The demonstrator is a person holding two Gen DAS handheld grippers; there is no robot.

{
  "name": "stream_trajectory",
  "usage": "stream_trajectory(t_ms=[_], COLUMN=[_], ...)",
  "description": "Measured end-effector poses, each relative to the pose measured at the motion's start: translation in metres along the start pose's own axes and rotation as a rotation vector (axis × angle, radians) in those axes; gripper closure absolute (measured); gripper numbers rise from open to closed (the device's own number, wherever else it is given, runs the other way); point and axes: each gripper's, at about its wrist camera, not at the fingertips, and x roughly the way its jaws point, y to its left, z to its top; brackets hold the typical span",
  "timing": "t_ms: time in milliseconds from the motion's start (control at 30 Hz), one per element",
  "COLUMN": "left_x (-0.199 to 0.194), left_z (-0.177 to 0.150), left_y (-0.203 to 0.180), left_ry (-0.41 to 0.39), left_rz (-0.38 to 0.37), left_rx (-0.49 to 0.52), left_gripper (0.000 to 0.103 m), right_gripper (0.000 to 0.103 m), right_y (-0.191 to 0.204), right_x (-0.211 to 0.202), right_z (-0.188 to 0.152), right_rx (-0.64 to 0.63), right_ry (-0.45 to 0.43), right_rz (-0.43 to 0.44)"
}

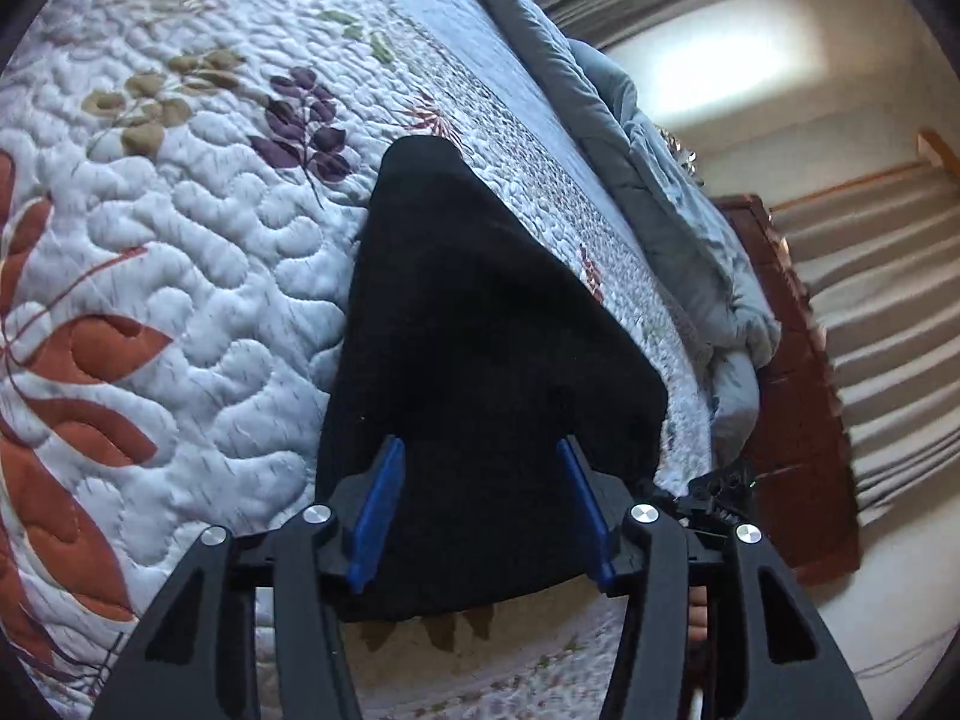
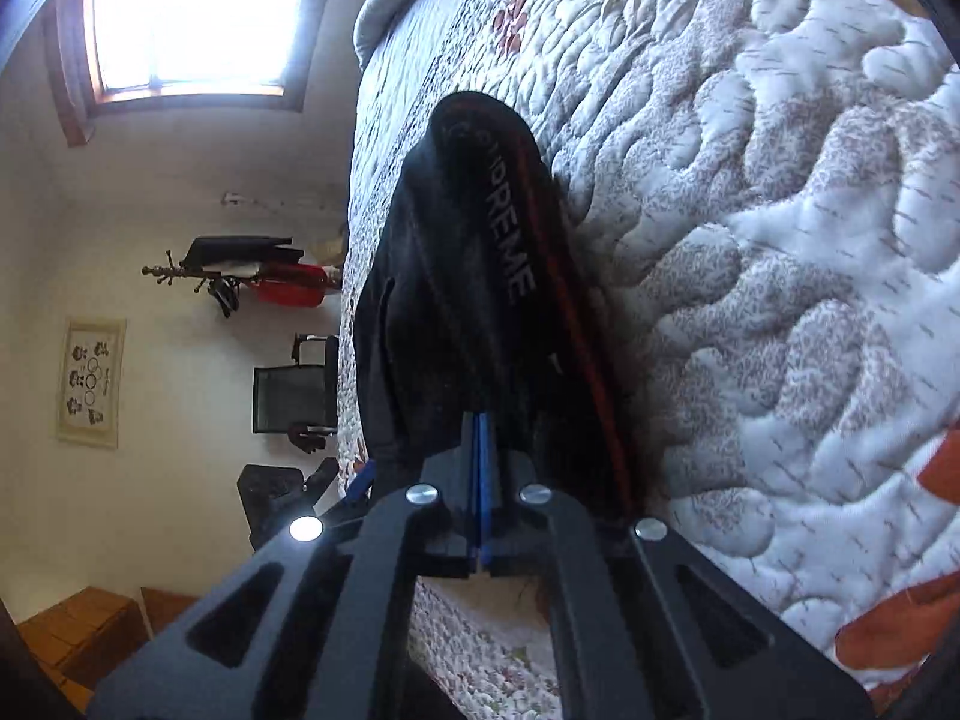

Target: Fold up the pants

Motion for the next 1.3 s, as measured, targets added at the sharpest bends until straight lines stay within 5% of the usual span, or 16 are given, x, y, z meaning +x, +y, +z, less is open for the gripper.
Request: stream_trajectory(t_ms=[200,267,333,500,833,1300], left_x=[-0.02,-0.037,-0.052,-0.098,-0.155,-0.222], left_z=[-0.004,-0.014,-0.024,-0.062,-0.141,-0.243], left_y=[0.005,0.003,-0.001,-0.005,-0.015,-0.121], left_ry=[-0.001,-0.022,-0.036,-0.083,-0.046,-0.136], left_rz=[0.014,0.045,0.059,0.068,0.028,0.302], left_rx=[-0.029,-0.031,-0.02,-0.033,-0.013,0.313], left_gripper=[0.049,0.039,0.033,0.019,0.012,0.004], right_gripper=[0.099,0.084,0.082,0.049,0.033,0.013], right_y=[0.0,0.011,0.024,0.049,0.06,0.124], right_x=[-0.036,-0.051,-0.064,-0.093,-0.128,-0.177], right_z=[-0.008,-0.02,-0.035,-0.084,-0.192,-0.306], right_rx=[0.052,0.025,-0.005,-0.052,-0.069,-0.247], right_ry=[-0.085,-0.104,-0.11,-0.168,-0.219,-0.277], right_rz=[-0.059,-0.102,-0.117,-0.147,-0.138,-0.331])
